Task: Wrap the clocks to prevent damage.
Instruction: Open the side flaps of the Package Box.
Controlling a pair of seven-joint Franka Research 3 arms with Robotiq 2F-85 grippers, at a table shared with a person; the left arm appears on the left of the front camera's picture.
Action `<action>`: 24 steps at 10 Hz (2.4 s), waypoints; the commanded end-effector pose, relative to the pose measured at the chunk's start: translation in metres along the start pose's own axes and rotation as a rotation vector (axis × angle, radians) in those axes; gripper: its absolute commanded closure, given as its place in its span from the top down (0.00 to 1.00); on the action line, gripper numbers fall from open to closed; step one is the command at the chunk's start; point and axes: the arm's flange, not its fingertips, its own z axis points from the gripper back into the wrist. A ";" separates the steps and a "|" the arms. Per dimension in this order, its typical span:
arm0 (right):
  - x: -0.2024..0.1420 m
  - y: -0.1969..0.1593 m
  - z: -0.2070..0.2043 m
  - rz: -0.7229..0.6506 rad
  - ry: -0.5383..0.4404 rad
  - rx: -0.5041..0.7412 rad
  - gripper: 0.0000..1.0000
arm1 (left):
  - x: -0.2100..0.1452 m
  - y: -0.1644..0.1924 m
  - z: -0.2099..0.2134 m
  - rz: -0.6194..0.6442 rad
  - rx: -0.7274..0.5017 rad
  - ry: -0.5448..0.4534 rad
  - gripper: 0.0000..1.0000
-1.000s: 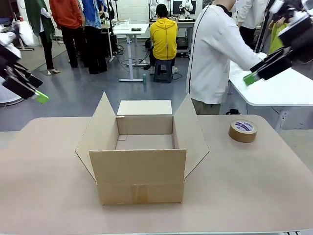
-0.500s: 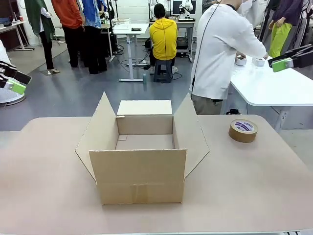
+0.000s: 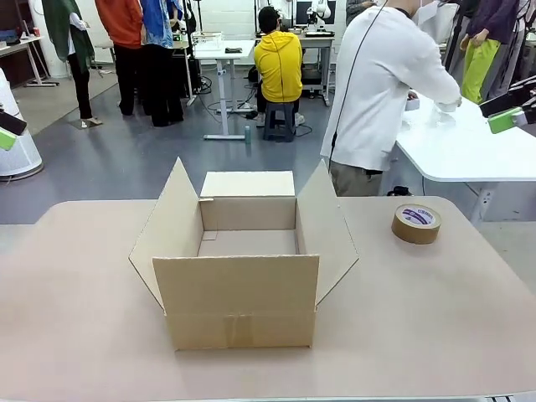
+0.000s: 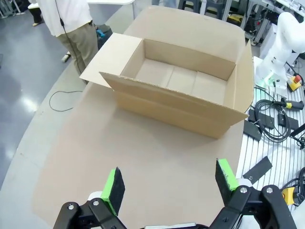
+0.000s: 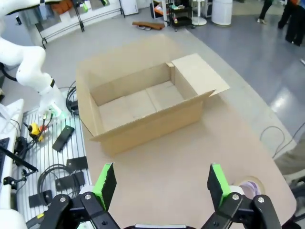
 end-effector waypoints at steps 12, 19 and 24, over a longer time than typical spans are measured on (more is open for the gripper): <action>-0.003 0.000 -0.009 0.014 0.109 -0.041 0.00 | -0.011 -0.005 0.015 -0.110 0.124 -0.019 0.00; 0.001 0.005 -0.014 0.025 0.140 -0.060 0.00 | -0.006 -0.009 0.014 -0.100 0.194 0.035 0.00; 0.118 0.074 -0.127 -0.404 0.475 -0.241 0.00 | 0.094 -0.047 -0.057 0.054 0.232 0.351 0.00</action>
